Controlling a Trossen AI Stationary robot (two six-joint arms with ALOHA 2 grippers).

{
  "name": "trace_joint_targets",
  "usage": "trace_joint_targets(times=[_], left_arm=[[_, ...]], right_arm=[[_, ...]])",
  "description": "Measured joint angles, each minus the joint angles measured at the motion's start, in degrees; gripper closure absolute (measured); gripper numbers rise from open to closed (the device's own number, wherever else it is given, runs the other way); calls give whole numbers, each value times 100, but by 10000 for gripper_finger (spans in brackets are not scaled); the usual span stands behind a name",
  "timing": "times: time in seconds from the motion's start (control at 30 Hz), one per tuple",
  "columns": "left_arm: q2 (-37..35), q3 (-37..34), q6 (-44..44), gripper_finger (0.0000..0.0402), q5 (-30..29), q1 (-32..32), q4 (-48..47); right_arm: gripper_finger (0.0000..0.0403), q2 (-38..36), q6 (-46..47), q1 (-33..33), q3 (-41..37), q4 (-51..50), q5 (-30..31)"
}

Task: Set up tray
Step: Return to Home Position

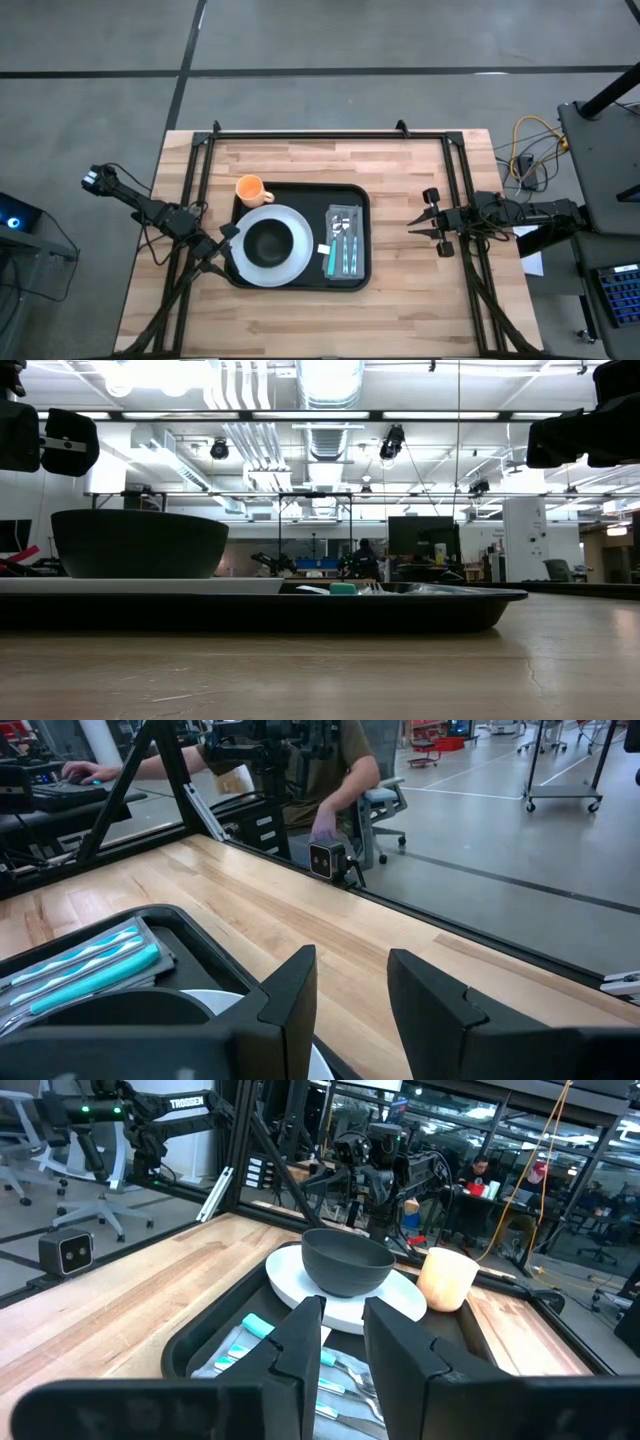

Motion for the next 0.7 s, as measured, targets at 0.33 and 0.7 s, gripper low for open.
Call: trace_joint_targets(times=[0.33, 0.7], left_arm=[[-1, 0, 1, 295, 0, 1, 0], [0, 0, 0, 295, 0, 0, 0]], right_arm=[[319, 0, 0, 0, 0, 0, 0], [325, 0, 0, 0, 0, 2, 0]])
